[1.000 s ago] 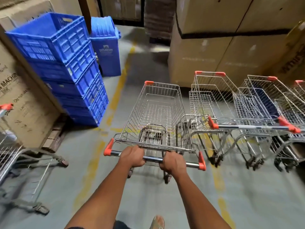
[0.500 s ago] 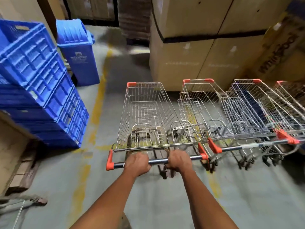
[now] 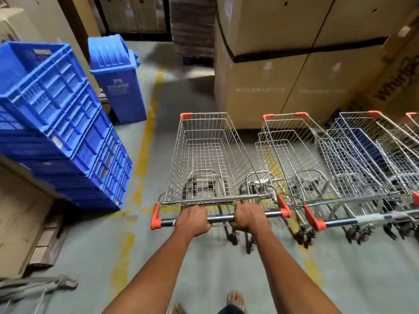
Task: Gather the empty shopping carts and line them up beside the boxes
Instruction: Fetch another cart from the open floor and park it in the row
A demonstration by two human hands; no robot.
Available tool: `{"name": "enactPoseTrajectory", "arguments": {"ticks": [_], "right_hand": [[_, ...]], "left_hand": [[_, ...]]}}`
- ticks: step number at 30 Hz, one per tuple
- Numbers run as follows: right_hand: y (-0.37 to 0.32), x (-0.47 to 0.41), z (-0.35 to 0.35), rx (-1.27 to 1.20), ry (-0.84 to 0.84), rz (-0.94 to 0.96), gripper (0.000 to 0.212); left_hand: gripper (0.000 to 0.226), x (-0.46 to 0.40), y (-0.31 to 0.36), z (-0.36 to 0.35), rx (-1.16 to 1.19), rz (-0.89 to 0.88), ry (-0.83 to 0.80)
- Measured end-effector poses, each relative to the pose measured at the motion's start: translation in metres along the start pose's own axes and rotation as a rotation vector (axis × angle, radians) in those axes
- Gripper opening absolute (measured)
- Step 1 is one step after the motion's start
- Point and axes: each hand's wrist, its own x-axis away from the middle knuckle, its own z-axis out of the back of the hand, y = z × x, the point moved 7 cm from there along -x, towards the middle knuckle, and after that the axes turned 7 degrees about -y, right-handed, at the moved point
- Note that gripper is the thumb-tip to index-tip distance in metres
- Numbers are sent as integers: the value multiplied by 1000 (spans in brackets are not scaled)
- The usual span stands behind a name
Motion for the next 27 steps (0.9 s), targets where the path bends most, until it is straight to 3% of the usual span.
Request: {"name": "enactPoseTrajectory", "arguments": {"ticks": [14,27], "right_hand": [[3,3,9,-16,-38,40,26],[28,37,-18,-55,9,31,27]], "left_hand": [[20,-1,6,5,10,3,-28],[32,13,44,-18,-15,-6,-32]]}}
